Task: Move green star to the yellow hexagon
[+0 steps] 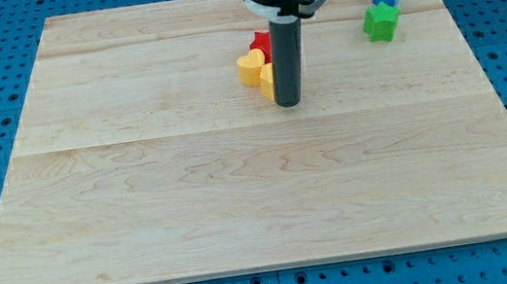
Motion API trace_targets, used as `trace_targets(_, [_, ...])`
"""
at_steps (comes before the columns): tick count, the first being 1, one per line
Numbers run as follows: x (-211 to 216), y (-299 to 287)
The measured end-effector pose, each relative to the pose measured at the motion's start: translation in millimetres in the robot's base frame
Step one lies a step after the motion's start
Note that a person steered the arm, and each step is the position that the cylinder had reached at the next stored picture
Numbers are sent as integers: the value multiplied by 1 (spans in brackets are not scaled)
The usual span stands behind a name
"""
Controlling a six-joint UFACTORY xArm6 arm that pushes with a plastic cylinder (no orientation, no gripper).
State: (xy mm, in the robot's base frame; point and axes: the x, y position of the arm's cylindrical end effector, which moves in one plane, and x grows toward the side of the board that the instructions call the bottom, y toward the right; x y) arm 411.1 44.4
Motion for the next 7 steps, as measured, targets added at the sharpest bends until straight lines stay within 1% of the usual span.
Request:
trace_targets(1, [2,20])
trace_targets(3, [-1,126])
trace_targets(4, [-18,161])
trace_targets(6, [-78,169])
trace_targets(7, [-93,195])
